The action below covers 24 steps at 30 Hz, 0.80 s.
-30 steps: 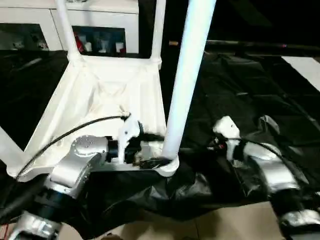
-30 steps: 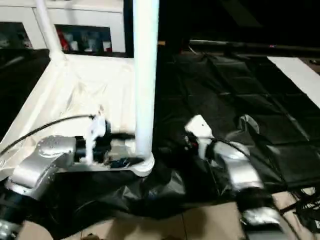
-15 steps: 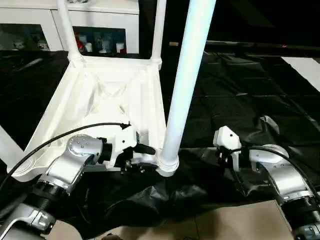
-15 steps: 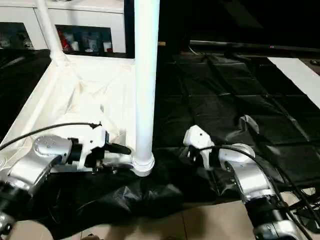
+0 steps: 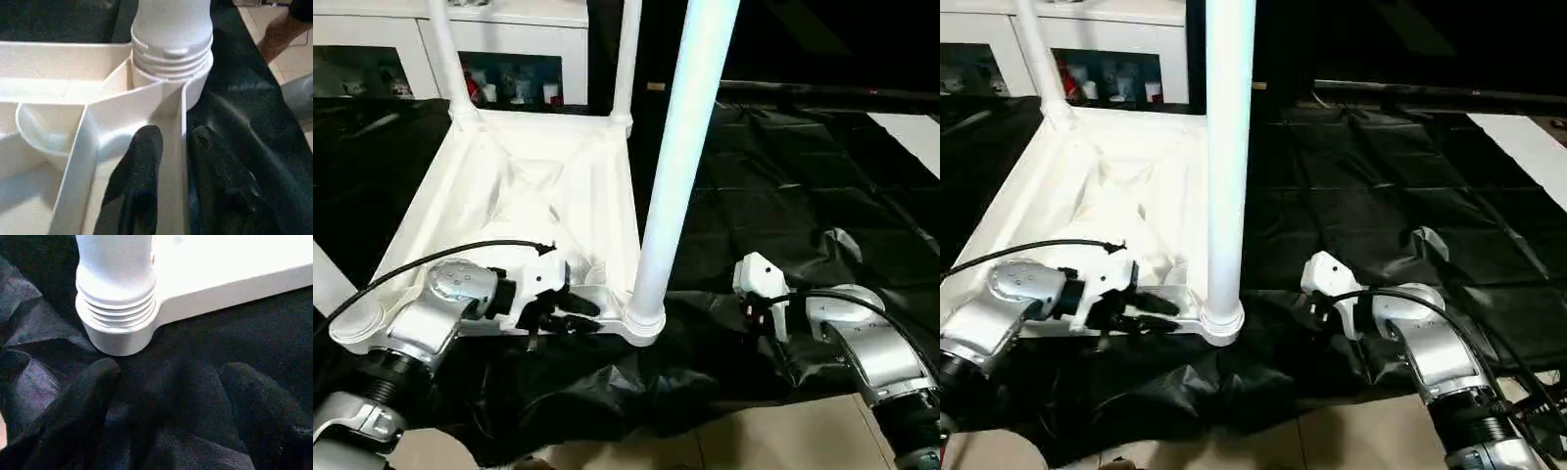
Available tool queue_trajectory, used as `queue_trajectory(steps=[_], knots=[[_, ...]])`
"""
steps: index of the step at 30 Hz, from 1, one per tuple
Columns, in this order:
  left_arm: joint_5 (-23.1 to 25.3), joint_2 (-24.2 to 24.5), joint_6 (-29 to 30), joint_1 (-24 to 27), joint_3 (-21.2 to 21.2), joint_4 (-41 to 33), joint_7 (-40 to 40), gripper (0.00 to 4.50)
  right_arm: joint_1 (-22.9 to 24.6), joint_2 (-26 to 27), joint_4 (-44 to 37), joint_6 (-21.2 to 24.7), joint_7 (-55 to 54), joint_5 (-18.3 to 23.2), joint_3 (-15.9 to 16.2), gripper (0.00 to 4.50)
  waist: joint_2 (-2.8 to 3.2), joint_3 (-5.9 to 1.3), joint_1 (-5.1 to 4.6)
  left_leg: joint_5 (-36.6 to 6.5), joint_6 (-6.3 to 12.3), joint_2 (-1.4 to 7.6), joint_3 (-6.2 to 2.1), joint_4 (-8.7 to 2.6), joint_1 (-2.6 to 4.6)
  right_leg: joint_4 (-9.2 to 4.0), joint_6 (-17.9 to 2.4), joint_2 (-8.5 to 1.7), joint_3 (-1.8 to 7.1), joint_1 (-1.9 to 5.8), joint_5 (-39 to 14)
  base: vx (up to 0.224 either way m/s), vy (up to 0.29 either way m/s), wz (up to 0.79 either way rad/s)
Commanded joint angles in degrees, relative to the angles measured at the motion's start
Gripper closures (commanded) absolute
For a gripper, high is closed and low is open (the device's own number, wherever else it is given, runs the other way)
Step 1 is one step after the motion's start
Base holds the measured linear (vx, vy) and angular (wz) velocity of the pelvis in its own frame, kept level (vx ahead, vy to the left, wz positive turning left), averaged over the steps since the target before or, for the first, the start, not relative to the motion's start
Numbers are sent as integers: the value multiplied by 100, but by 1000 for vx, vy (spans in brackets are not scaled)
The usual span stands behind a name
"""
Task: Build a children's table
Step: Rotate table base
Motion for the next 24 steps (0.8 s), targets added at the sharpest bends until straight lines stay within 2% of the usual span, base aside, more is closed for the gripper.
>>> queue_trajectory(steps=[1, 3, 6, 7, 9, 20, 24], knots=[[125, 45, -41, 80, -67, 117, -44, 368, -1, -96, -50, 7, 21, 26, 32, 70, 32, -343, 25, -1085, 112, 54, 29, -420, 9, -488, -1088, -370, 245, 292, -1060, 0, 0, 0], [138, 47, -52, 77, -51, 158, -49, 401, -5, -98, -38, 1, 21, 26, 42, 70, 28, -339, 28, -1093, 101, 55, 27, -425, 7, -488, -1074, -367, 243, 293, -1086, 0, 0, 0], [182, 77, -42, 81, -70, 187, -93, 414, -9, -107, -29, -16, 10, 22, 64, 70, 25, -341, 32, -1088, 91, 53, 26, -425, 6, -493, -1059, -375, 245, 296, -1121, 0, 0, 0], [183, 83, -37, 80, -74, 186, -115, 429, -13, -108, -34, -7, 9, 21, 63, 70, 2, -338, 37, -1082, 98, 56, 27, -426, 2, -485, -1062, -375, 245, 294, -1133, 0, 0, 0], [191, 84, -40, 78, -74, 189, -130, 442, -18, -109, -32, -5, 11, 21, 64, 70, 12, -334, 38, -1121, 95, 57, 28, -427, 9, -496, -1047, -376, 244, 285, -1210, 0, 0, 0], [462, 131, 120, 93, -386, -4, -350, 442, -56, -98, -8, -14, -4, 23, 106, 70, 22, -343, 42, -1081, 83, 59, 25, -428, 6, -484, -1075, -373, 242, 294, -1085, 0, 0, 0], [617, -25, 238, 44, -349, 52, 52, 442, -62, -75, 7, -25, -27, 8, 120, 70, 36, -337, 44, -1143, 69, 60, 26, -430, 15, -490, -1095, -368, 243, 289, -1106, 0, 0, 0]])
